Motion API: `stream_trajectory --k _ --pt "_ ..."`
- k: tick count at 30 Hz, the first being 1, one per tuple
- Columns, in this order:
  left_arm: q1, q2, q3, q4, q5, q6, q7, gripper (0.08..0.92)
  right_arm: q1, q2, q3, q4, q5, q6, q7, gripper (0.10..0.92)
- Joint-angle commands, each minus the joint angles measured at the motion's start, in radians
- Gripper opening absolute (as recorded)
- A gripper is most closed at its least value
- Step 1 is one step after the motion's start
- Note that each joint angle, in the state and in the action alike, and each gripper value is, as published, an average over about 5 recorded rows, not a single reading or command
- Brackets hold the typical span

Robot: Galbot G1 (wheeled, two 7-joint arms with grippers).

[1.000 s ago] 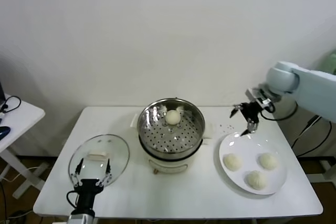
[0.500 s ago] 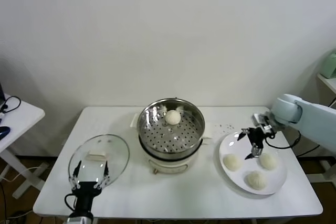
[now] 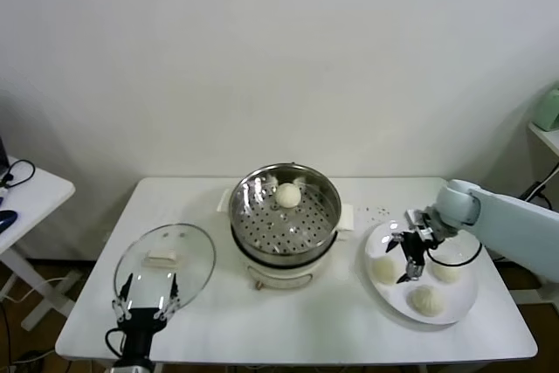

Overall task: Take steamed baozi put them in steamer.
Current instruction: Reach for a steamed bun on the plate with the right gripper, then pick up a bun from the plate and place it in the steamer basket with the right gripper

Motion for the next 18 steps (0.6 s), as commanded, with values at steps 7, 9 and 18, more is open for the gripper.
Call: stream_trajectory --k 7,9,18 --pt "-0.016 -0.001 0.004 0.013 -0.001 0.003 0.000 0.823 -0.035 0.039 0.024 -0.045 -0.004 -0.007 0.001 0.803" --pt "-0.017 -0.001 0.004 0.013 -0.001 0.004 0.000 0.823 -0.035 0.038 0.024 -0.045 -0.004 -0.006 0.000 0.764" --pt "-0.016 -0.001 0.005 0.012 0.001 0.004 0.000 0.823 -0.025 0.027 0.030 -0.035 0.011 -0.007 0.001 0.679"
